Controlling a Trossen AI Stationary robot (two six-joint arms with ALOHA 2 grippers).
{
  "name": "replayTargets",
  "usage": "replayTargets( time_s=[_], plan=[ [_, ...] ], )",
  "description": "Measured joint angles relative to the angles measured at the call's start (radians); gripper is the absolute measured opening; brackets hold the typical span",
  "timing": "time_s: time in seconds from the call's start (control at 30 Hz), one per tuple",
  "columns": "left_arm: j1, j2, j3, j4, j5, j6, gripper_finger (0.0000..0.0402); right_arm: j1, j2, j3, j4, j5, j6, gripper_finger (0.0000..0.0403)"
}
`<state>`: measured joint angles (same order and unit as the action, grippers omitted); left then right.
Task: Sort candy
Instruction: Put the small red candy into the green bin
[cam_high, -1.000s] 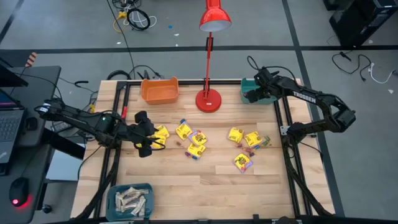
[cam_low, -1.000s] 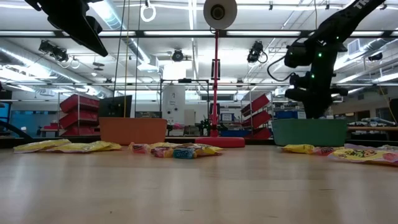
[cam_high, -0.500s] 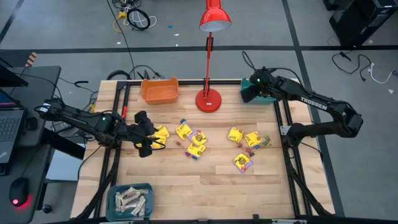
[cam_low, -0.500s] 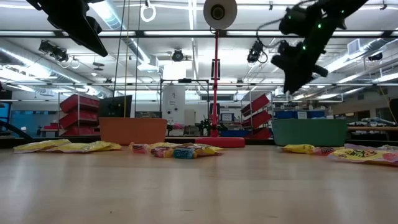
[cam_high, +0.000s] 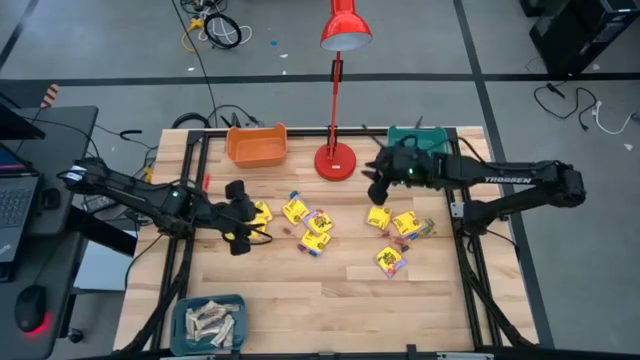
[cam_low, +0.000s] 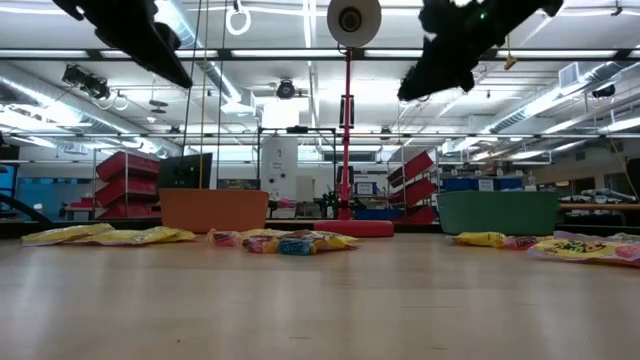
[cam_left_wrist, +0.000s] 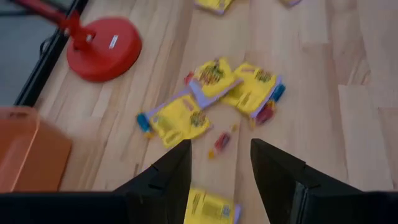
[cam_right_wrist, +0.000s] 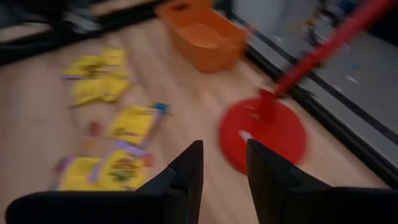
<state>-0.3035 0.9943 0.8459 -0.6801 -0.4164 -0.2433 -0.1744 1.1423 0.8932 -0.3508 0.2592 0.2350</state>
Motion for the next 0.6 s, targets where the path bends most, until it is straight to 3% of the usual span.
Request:
replayTargets(
  time_s=[0.3, 0.6],
  plan=[
    [0.003, 0.205, 0.000, 0.171, -0.004, 0.160, 0.0168, 0.188, 0.000, 0.000, 0.043, 0.030, 0.042, 0.0107],
    [0.003, 0.391, 0.000, 0.262, -0.014, 0.256, 0.0168, 0.290, 0.000, 0.000, 0.043, 0.113, 0.084, 0.0107]
  ],
)
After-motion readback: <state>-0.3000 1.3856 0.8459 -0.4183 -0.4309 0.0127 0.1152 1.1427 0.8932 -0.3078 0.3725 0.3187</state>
